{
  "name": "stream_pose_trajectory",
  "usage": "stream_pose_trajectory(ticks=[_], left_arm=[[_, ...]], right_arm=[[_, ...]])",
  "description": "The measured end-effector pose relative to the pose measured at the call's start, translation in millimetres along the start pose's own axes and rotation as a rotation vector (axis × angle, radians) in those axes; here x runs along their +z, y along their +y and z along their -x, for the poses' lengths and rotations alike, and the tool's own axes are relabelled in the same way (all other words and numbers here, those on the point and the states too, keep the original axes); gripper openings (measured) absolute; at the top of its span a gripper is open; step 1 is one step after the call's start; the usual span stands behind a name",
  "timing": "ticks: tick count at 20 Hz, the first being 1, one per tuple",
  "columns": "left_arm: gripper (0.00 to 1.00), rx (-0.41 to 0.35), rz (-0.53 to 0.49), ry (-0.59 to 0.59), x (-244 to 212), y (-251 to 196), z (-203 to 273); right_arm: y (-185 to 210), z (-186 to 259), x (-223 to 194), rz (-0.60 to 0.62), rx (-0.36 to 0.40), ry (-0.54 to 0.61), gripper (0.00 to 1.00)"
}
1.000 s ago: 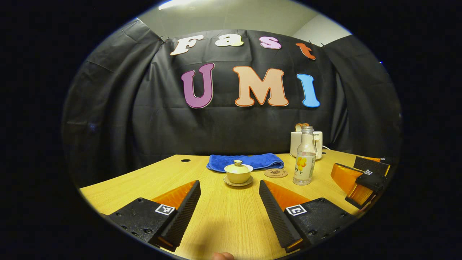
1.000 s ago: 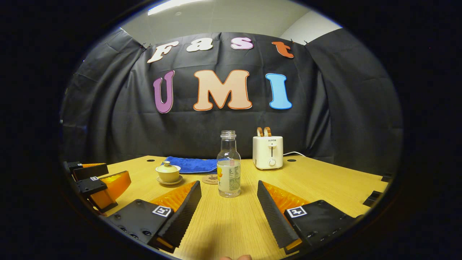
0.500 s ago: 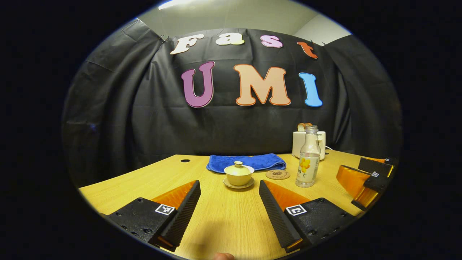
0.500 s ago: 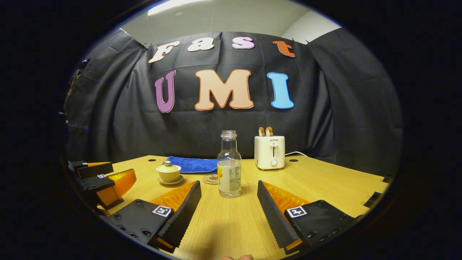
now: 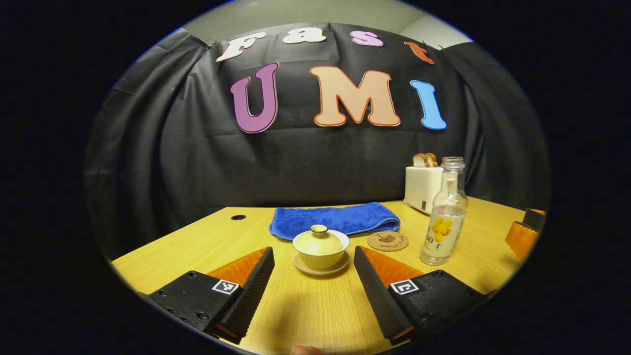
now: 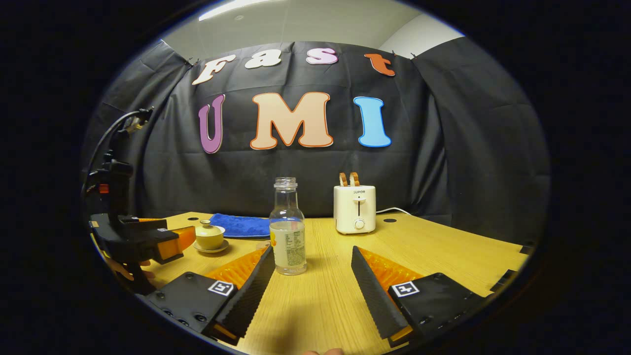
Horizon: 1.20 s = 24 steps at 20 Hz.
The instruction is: Open the teacup lid with one hand, grasp the water bottle and pour water into the teacup with the other hand; after pouring, place the water bottle on the coaster and then close the teacup lid.
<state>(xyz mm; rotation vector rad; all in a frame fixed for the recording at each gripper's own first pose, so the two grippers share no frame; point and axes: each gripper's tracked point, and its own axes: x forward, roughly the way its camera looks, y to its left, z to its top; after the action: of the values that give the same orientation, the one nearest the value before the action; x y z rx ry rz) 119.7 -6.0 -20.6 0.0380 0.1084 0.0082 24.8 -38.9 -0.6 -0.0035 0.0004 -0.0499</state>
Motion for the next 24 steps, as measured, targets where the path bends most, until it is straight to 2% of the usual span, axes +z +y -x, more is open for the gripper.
stream_pose_trajectory(ticks=[8, 12, 17, 21, 22, 23, 24], left_arm=[[0.93, 0.013, -0.069, 0.057, -4.4, -6.1, -48.5], [0.96, 0.04, -0.038, 0.071, -4.7, 2.1, -67.8], [0.95, 0.05, -0.031, 0.077, -4.0, 7.8, -88.1], [0.94, 0.029, -0.027, 0.071, -1.6, 1.6, -91.8], [0.97, 0.026, -0.022, 0.068, -2.2, 0.8, -91.9], [0.92, 0.024, -0.024, 0.065, -1.4, 0.4, -92.4], [0.92, 0.023, -0.027, 0.063, -0.3, 0.0, -92.6]], right_arm=[[-22.8, -7.9, 1.0, 0.002, -0.04, -0.001, 0.99], [-29.2, -11.4, 1.7, 0.004, -0.053, -0.003, 0.99], [-37.6, -16.7, 1.4, 0.005, -0.071, 0.0, 0.96], [-38.9, -17.9, 2.2, 0.005, -0.077, 0.0, 0.99], [-39.4, -17.1, 1.0, 0.005, -0.076, 0.0, 0.99], [-39.1, -17.0, 2.1, 0.005, -0.075, -0.001, 0.99], [-38.8, -16.8, 1.8, 0.005, -0.074, -0.003, 1.0]])
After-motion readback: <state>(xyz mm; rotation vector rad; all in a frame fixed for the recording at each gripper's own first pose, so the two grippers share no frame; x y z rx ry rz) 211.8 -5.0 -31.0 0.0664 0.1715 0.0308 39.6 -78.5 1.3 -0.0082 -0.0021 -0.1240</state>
